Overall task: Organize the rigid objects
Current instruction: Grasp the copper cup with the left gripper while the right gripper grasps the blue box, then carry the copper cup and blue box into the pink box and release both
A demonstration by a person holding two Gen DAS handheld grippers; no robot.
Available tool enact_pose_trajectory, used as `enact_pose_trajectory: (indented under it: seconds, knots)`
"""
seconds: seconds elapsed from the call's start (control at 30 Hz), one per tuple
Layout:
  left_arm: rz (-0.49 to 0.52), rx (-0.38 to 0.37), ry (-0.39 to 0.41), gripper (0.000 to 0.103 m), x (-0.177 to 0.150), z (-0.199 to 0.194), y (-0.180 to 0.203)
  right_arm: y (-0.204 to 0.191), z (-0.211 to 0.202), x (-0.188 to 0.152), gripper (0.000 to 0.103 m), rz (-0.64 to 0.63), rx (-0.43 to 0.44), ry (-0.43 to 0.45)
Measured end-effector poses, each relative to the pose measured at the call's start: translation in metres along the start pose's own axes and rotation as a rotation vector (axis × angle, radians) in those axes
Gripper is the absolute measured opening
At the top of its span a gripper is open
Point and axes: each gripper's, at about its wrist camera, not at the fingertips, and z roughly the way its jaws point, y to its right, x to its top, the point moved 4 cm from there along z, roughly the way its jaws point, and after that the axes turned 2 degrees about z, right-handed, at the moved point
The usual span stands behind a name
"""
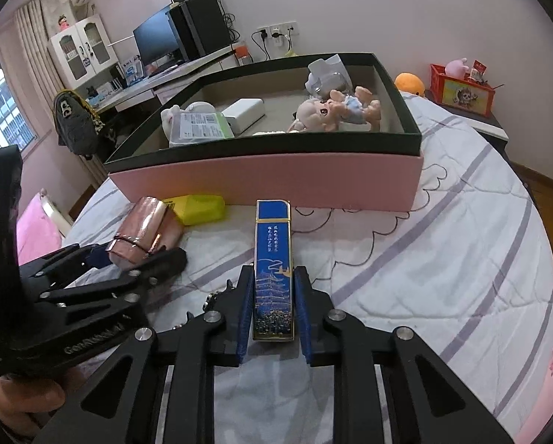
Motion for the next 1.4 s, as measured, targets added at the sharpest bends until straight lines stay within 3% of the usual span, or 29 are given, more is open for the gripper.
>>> enact_pose_trajectory:
  seconds: [0.23, 0.63, 0.93, 1.4]
  knots:
    - [0.0, -0.025, 0.006, 0.048, -0.001, -0.005, -0.006, 0.001, 0.002, 0.003, 0.022, 0.002, -0.002, 0.006]
    - [-0.005, -0.032, 0.054, 0.047, -0.007, -0.039, -0.019, -0.007, -0.031, 0.004, 0.021, 0.031, 0.062, 0.054]
    - [-0.013, -0.033, 0.061, 0.047, -0.01, -0.048, -0.027, -0.013, -0.025, 0.001, 0.021, 0.032, 0.063, 0.045]
    - [-0.012, -0.039, 0.118, 0.047, 0.005, -0.065, -0.033, -0.03, -0.047, 0.016, 0.021, -0.012, 0.074, 0.105]
